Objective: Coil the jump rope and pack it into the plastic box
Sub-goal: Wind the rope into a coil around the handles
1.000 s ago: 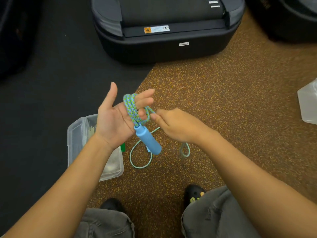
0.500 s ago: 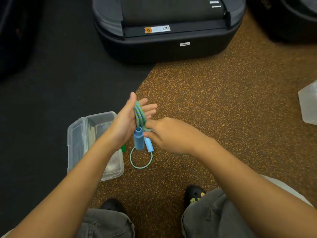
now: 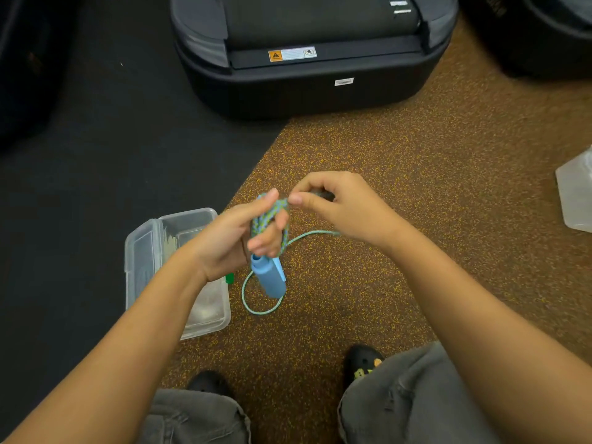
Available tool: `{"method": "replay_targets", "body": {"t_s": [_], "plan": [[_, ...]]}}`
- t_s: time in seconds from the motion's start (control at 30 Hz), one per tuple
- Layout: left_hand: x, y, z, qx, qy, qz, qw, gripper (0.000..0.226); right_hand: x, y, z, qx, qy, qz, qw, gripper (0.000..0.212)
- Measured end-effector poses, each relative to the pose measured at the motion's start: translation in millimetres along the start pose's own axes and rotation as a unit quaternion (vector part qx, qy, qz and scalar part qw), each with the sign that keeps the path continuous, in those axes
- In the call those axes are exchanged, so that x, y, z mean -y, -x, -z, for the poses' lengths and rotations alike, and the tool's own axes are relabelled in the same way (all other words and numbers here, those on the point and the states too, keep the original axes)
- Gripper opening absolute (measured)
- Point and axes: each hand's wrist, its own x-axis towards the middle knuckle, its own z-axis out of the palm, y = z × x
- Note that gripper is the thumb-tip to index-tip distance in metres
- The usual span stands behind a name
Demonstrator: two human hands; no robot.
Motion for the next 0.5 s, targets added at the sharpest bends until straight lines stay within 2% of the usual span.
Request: {"method": "replay_targets", "body": {"t_s": [0.23,0.37,0.5], "plan": [[2,-3,0,-0.070,0.169,-0.094,0.979,0.016,4,4,-19,0.041,0.081,0.023,0.996,0.019],[1,-5,7,-0.083,0.207,-0.111,0.969,0.041,-1,8,-32,0.126,0.155,0.000,0.980,0.012],[3,-6,11,-0.090,0.261,-0.111,0.955,0.046,-3,11,-38,0.161,0.191,0.015,0.968,0.012]]}}
